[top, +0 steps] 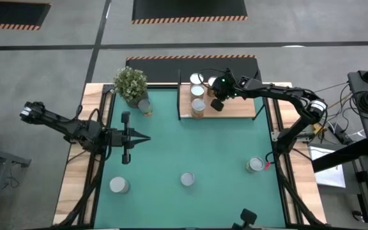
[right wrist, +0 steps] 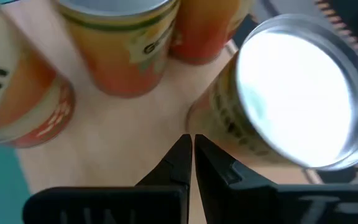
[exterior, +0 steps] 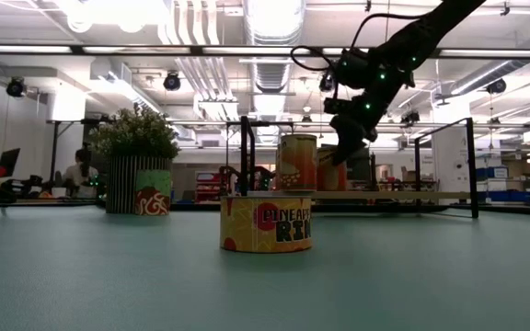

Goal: Pick and place cans onto a shelf
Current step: Put the orange can on the shelf

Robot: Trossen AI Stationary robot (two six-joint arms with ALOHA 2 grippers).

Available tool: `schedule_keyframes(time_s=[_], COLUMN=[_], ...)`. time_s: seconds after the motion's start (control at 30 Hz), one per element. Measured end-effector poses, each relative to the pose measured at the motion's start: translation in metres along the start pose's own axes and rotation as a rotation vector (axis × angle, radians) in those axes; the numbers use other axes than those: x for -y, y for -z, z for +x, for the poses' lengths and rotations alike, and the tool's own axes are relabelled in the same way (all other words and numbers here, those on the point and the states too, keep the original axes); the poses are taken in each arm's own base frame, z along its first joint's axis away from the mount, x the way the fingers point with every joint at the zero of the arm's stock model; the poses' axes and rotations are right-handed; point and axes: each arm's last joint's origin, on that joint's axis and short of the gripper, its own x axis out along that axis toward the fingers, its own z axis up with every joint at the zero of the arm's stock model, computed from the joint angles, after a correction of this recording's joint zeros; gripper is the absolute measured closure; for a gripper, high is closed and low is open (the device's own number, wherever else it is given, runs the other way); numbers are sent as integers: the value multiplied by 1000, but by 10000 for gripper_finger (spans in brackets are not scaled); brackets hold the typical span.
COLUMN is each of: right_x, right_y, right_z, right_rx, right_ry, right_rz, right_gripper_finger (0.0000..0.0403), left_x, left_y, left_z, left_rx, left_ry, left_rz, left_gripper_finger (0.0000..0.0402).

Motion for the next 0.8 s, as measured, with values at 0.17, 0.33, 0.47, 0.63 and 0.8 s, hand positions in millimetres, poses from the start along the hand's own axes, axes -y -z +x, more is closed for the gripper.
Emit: schedule_keyframes(time_s=[0.17, 0.33, 0.47, 0.63, 0.8], right_x=[1, 1, 2, 3, 3], right_y=[0, 0, 2, 3, 3], right_z=[0, 0, 0, 0, 0], right_rx=[-3, -11, -37, -51, -56], right_ry=[25, 26, 64, 94, 92], right_rz=[-39, -55, -79, -111, -123], right_gripper_finger=[394, 394, 394, 394, 394], left_x=[0, 0, 0, 0, 0], left_y=[0, 0, 0, 0, 0], left_z=[0, 0, 0, 0, 0], left_rx=[0, 0, 0, 0, 0], left_ry=[0, 0, 0, 0, 0], left_rz=[0, 0, 0, 0, 0], left_gripper_finger=[402, 402, 402, 402, 402])
